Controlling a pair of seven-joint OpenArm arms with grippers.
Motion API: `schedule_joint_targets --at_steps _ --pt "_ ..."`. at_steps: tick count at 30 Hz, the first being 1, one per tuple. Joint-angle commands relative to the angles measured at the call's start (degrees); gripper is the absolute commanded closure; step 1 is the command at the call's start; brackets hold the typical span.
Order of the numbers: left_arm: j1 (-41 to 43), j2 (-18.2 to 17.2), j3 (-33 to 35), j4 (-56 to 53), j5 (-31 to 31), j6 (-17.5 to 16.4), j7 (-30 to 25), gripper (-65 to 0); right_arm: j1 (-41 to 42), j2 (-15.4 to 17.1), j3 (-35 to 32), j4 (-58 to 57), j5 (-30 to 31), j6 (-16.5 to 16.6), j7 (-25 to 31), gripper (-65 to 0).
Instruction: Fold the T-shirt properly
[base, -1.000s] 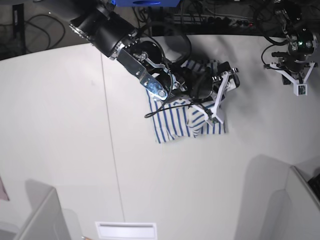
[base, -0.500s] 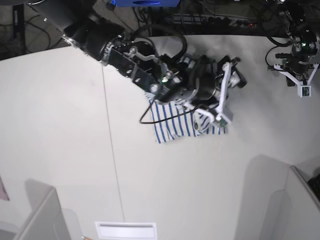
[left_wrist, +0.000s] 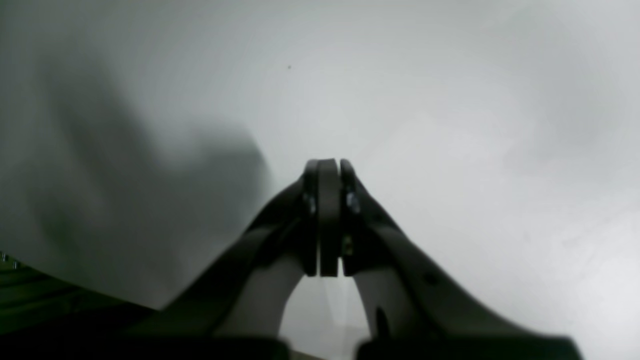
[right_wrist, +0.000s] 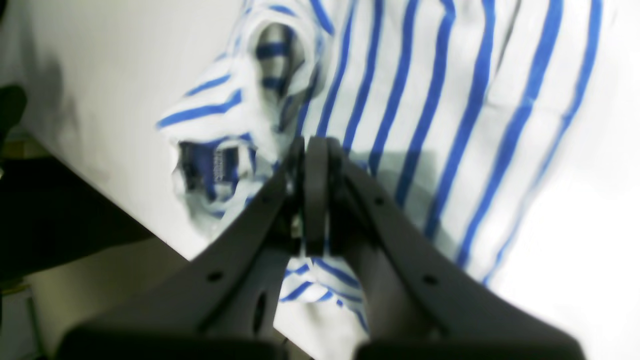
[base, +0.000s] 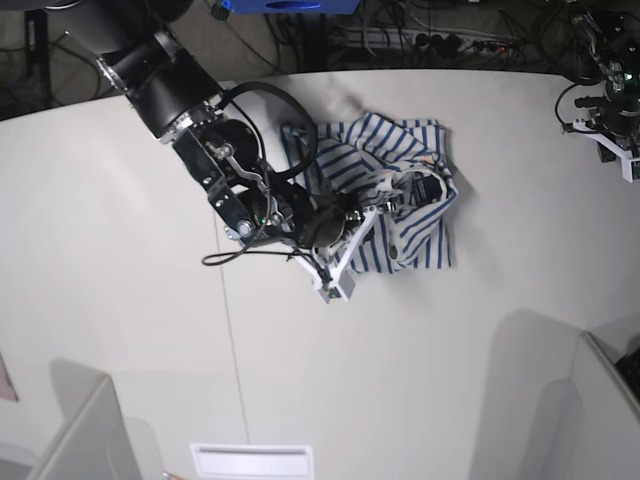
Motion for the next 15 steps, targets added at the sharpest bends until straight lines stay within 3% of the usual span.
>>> schedule_joint_targets --at_steps 1,7,11,15 --pt "0.25 -0.94 -0.4 0.91 -0.26 0.04 -0.9 0.0 2.39 -0.74 0.26 -0.92 0.46 0.09 0.82 0.0" --pt "0.34 -0.76 -0.4 1.18 -0.26 -0.22 -0.9 0.0 4.68 -3.29 0.0 -9.36 0.46 0.09 0.73 0.0" --pt "0.34 -0.76 -0.22 1.18 -0.26 -0.22 -0.9 0.0 6.52 -6.37 -4.57 -12.52 0.46 0.09 0.91 0.0" --pt "0.34 -0.76 -0.31 1.18 -0.26 -0.22 -0.9 0.0 7.93 -9.88 -5.45 -15.34 0.46 0.09 4.87 0.0"
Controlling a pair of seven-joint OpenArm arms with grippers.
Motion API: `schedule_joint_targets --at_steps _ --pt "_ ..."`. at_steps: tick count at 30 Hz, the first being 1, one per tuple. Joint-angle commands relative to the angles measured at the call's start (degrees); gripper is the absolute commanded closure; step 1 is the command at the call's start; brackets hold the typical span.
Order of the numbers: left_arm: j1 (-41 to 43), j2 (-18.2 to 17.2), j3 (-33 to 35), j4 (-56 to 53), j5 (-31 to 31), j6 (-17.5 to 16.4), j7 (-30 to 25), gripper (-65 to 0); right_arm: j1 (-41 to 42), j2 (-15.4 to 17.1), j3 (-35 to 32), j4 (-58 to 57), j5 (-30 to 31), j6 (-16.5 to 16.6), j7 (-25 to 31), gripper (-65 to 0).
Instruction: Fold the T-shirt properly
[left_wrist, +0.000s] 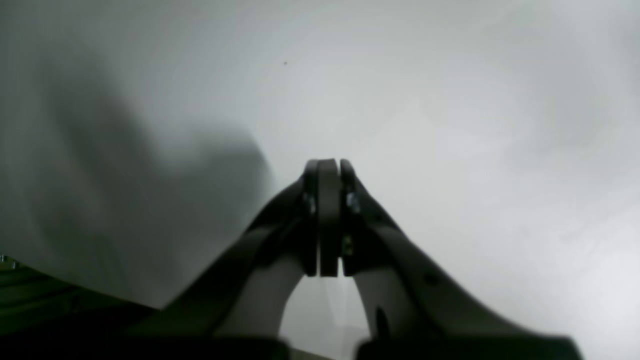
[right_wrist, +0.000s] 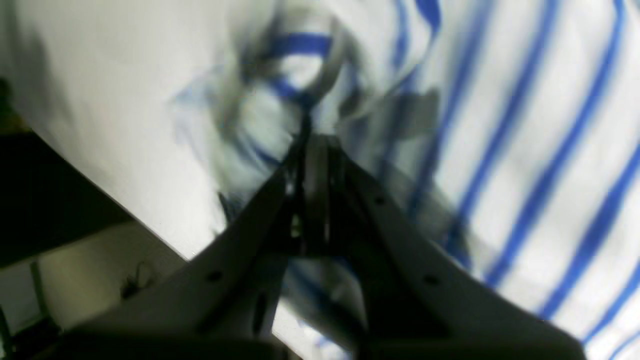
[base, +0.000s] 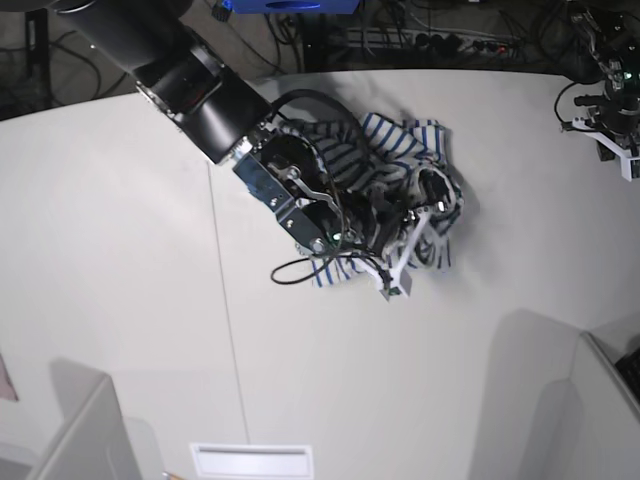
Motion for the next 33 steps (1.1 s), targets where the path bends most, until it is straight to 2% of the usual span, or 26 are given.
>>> schedule_joint_targets --at_steps 1,7,9,12,14,19,22,29,33 --pt "0.03 -0.85 -0.31 1.15 -0.28 0.19 -0.85 0.0 2.31 -0.68 0.4 -0.24 0.0 0.15 1.77 0.0" --pt "0.03 -0.85 -0.4 0.89 -0.28 0.19 -0.85 0.0 3.37 -1.65 0.32 1.78 0.44 0.42 8.71 0.0" --pt "0.03 -0.94 -0.4 0.89 -0.28 0.19 -0.85 0.0 3.37 -1.12 0.23 3.98 0.0 0.42 6.87 0.0" --pt "-0.14 -0.94 -0.4 0.89 -0.28 0.19 -0.85 0.0 3.81 2.57 0.32 5.56 0.0 0.42 2.3 0.0" --pt "-0.23 -0.94 -0.4 0.89 -0.28 0.19 -0.85 0.0 3.81 5.38 0.32 5.83 0.0 0.42 2.12 0.0" --pt "-0.41 -0.85 -0.04 0.89 -0.28 0.19 -0.85 0.0 3.81 9.87 0.32 5.83 0.0 0.42 1.68 0.0" --pt "-0.41 -0.85 -0.04 0.89 -0.28 0.19 -0.85 0.0 2.31 11.19 0.23 5.92 0.35 0.42 1.59 0.0" --pt "-0.41 -1.02 -0.4 0.89 -0.28 0.19 -0.85 0.0 -4.72 11.36 0.23 13.74 0.0 0.42 1.33 0.0" --pt "-0.32 -1.02 -0.4 0.89 -0.28 0.19 -0.85 0.0 -7.62 11.1 0.23 18.49 0.08 0.42 -2.36 0.0"
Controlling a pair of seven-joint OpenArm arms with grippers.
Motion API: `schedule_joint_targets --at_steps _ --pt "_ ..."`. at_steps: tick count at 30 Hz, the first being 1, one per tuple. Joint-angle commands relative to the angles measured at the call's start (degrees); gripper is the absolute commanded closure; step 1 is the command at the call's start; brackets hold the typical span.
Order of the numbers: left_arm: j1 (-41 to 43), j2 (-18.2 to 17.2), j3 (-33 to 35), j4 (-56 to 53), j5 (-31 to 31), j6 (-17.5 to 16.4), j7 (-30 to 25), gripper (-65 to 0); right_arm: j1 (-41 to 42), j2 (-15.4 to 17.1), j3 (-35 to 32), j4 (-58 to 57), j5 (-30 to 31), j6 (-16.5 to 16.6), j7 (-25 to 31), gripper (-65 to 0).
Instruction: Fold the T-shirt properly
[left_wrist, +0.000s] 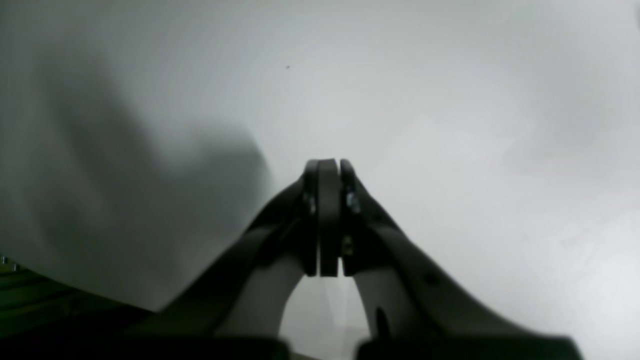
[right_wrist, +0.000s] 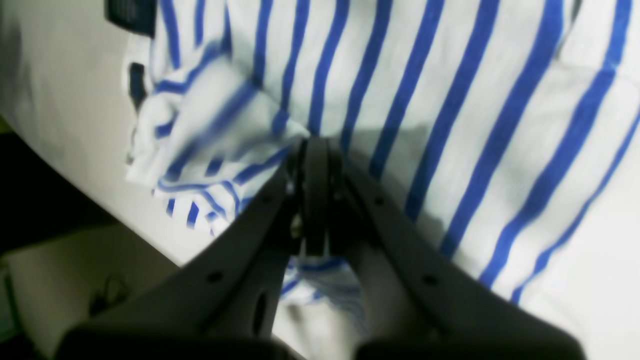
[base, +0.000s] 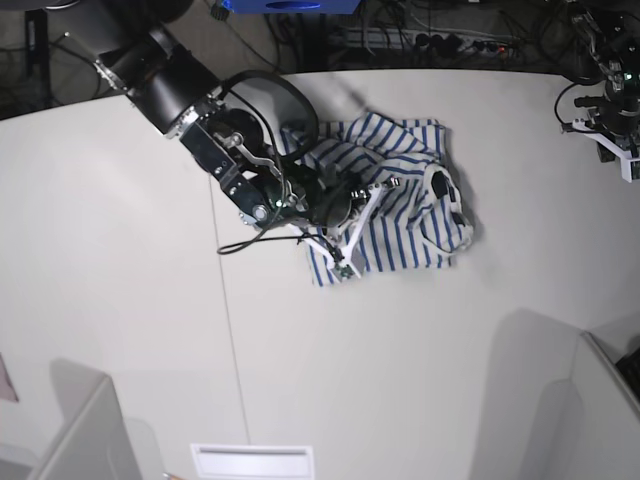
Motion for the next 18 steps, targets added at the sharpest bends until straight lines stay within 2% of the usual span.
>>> schedule_joint_targets --at_steps 1,8,14,18 --pt "0.03 -1.09 -0.42 0.91 -0.24 0.17 -0.83 0.0 -0.35 -0.53 0.08 3.33 0.89 0.57 -0.44 0.0" --pt "-0.14 -1.18 -0.42 0.91 -0.24 0.17 -0.83 0.0 -5.27 -0.44 0.08 14.41 0.89 0.57 -6.51 0.0" --pt "-0.06 -1.18 -0.42 1.09 -0.24 0.17 -0.83 0.0 -1.22 -0.44 0.6 14.58 0.63 0.31 -6.42 0.0" --pt "0.38 -1.27 -0.95 1.26 -0.24 0.17 -1.01 0.0 1.41 -0.71 0.6 9.48 -5.17 0.31 -2.73 0.0"
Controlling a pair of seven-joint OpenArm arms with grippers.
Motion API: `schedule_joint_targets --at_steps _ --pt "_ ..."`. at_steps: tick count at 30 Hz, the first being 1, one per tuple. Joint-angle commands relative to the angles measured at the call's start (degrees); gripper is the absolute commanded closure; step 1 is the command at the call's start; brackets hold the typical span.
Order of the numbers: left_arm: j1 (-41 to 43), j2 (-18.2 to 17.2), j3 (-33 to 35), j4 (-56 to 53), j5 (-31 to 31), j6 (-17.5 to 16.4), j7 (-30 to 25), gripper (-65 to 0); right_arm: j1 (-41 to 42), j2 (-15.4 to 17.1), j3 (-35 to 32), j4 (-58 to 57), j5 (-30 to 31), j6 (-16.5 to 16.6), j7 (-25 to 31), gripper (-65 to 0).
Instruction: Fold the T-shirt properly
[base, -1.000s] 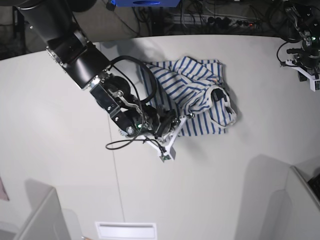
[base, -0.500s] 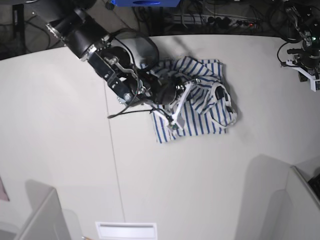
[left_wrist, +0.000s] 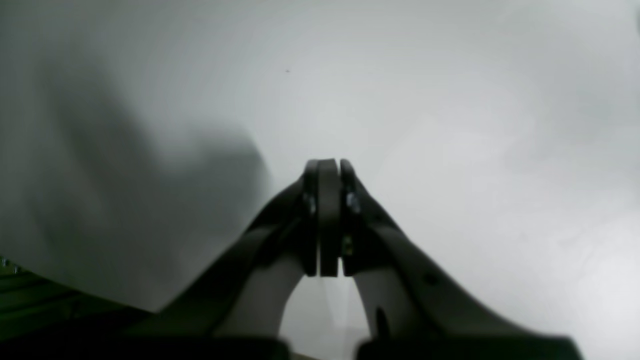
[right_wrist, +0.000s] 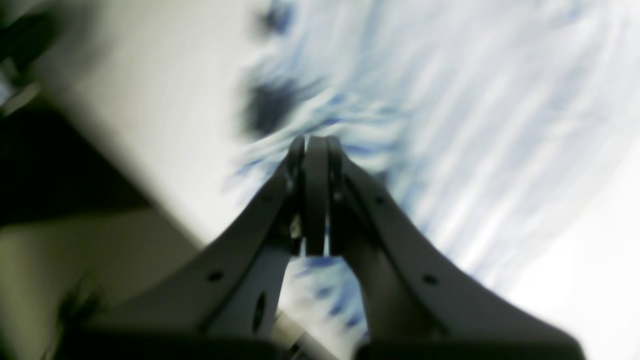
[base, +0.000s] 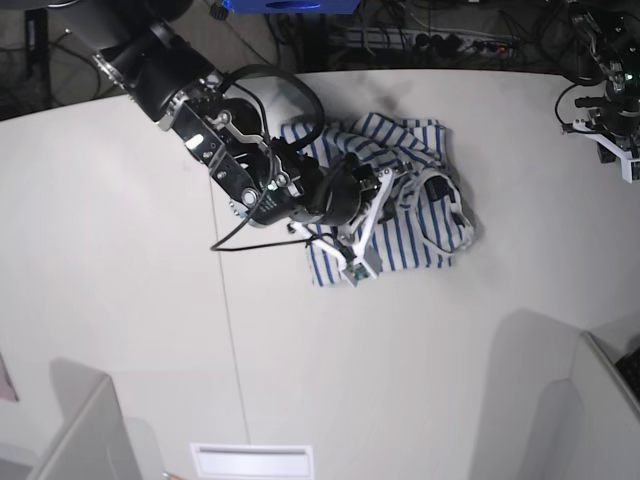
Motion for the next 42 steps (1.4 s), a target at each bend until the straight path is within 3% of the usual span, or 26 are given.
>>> schedule_joint_targets --at_steps 1,7,12,18,20,27,30,32,35,40,42 --pt "0.21 -0.98 -1.94 1.22 -0.24 0.19 -1.01 0.0 1.17 -0.53 0.3 -0.75 -0.57 0.11 1.21 0.0" --pt "0.21 -1.07 -6.68 0.87 -0.24 0.1 -1.01 0.0 1.44 -1.41 -0.49 -9.37 -1.62 0.37 4.99 0.0" --pt "0.21 -1.16 -6.77 0.78 -0.24 -3.85 -0.92 0.0 -0.06 -1.94 -7.18 -9.28 -1.45 0.37 5.96 0.0" --pt "0.12 -0.89 -6.77 0.78 -0.24 -4.38 -0.83 0.0 -4.1 -5.54 -14.91 -8.14 -1.8 0.37 5.96 0.0" --pt "0.03 -0.81 -6.68 0.78 -0.24 -4.38 -0.83 0.0 -4.01 -5.46 -17.9 -6.03 -1.98 0.37 5.87 0.0" --pt "0.12 -0.72 -6.07 0.25 -0.24 -4.56 -0.74 0.0 -3.05 -4.22 -18.87 -3.22 -1.89 0.37 5.43 0.0" --pt "0.38 -0.63 -2.38 0.34 -0.24 -4.56 -0.74 0.0 -3.13 -3.52 -18.52 -3.13 -1.89 0.37 5.69 0.0" --pt "2.05 0.07 1.14 1.31 -0.5 -4.64 -0.74 0.0 -3.13 -1.41 -18.25 -0.75 -1.89 0.11 5.96 0.0" --pt "4.08 1.83 4.66 5.0 -5.08 -4.64 -0.74 0.0 -5.24 2.19 -12.63 4.61 -1.89 0.02 5.96 0.0" --pt "8.12 1.92 8.44 9.4 -21.51 -4.47 -0.04 0.0 -12.63 7.2 3.55 12.61 -1.71 0.02 5.87 0.0" --pt "7.77 1.83 8.35 9.92 -27.32 -4.29 3.65 0.0 -14.74 9.23 7.77 14.19 -1.54 0.11 5.87 0.0"
